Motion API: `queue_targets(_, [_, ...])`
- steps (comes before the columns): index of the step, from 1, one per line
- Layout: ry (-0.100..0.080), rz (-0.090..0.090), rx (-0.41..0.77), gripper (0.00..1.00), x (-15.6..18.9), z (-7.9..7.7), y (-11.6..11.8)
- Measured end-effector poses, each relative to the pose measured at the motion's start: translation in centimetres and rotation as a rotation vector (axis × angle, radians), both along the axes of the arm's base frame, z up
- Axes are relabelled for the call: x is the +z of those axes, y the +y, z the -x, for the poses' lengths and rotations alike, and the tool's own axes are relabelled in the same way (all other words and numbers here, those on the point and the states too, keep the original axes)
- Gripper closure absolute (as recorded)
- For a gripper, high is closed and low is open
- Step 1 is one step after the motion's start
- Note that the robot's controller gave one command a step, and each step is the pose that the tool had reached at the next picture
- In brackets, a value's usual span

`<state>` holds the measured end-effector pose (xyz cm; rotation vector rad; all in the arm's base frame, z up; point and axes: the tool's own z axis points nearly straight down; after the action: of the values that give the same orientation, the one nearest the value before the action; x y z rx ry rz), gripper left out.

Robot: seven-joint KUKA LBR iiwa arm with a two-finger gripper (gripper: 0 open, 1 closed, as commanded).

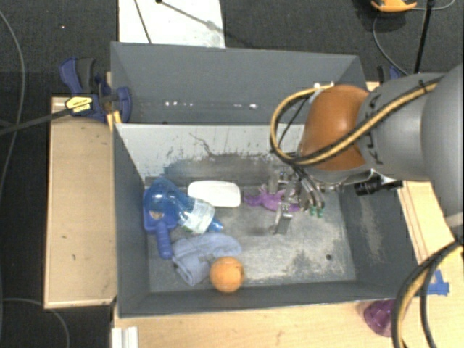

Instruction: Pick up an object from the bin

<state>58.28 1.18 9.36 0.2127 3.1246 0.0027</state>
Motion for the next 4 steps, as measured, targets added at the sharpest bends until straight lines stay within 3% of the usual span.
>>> queue_targets(1, [-0.003,-0.003,-0.205,1.0,-2.3,-0.7,0.2])
queue_targets(3, [0.001,-0.003,-0.203,1.0,-1.9,-0.5,0.2])
queue_targets(4, [0.008,-0.002,-0.203,1.0,0.2,-0.3,0.2])
